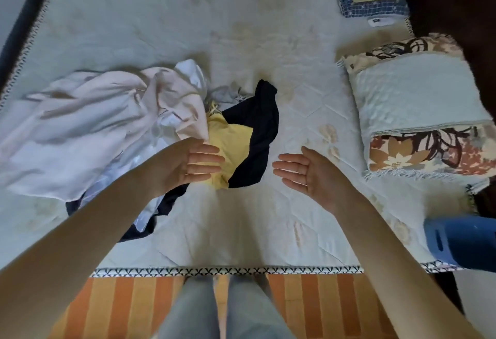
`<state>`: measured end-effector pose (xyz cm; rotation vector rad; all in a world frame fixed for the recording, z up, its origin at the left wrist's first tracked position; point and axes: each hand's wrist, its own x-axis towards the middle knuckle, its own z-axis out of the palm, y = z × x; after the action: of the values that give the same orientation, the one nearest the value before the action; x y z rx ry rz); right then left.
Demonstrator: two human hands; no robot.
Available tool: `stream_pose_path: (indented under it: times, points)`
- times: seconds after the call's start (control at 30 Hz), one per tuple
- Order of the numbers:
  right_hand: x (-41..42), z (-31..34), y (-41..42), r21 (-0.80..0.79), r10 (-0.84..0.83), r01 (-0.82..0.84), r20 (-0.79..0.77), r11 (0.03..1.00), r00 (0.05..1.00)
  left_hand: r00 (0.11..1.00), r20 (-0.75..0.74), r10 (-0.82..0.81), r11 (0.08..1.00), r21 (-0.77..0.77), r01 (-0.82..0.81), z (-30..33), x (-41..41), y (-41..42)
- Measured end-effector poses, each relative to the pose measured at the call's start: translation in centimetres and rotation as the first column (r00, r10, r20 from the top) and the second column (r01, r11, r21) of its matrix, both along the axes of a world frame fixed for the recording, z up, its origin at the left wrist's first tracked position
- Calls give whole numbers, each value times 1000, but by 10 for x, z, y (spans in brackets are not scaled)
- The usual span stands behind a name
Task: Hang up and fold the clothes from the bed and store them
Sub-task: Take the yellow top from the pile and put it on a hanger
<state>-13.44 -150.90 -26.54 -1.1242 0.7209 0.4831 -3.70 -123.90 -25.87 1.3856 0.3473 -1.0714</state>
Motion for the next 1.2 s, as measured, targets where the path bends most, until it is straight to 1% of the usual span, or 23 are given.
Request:
stream_pose_path:
  times: [0.1,0.2,0.43,0.53,0.6,0.7,0.8,0.9,1.03,1.1,1.2]
  points:
    - [30,-25,0,-26,69,-70,-40,997,997,999,-10,39,997,72,-38,-26,13,-5]
    - [60,-62,6,-35,112,-115,-74,993,991,999,-27,46,988,149,-42,-64,28,-9]
    - [120,-163,30,-67,138,-149,-141,987,980,998,-48,34,941,337,-16,-169,69,-23]
    - [140,-209,39,-61,128,-142,-185,988,974,999,-31,-21,895,444,33,-217,84,-31]
    - [149,-236,47,-43,95,-109,-246,993,965,995,-26,-96,845,526,95,-249,88,-33]
    - [157,-274,61,-11,46,-54,-374,998,926,965,-33,-259,739,637,220,-293,85,-37]
    - [161,-304,78,1,28,-32,-475,999,880,942,-18,-334,692,674,258,-329,74,-41]
    - [165,-324,92,-17,-16,8,-534,1000,846,925,65,-374,638,742,206,-356,63,-49]
    - [170,-344,104,-23,-63,60,-560,998,826,880,167,-445,476,876,75,-374,44,-59]
    - [171,-351,110,-42,-69,55,-560,998,826,855,183,-485,413,910,39,-381,40,-60]
    - [171,-357,115,-73,-56,20,-533,997,844,813,167,-558,325,945,29,-387,41,-53]
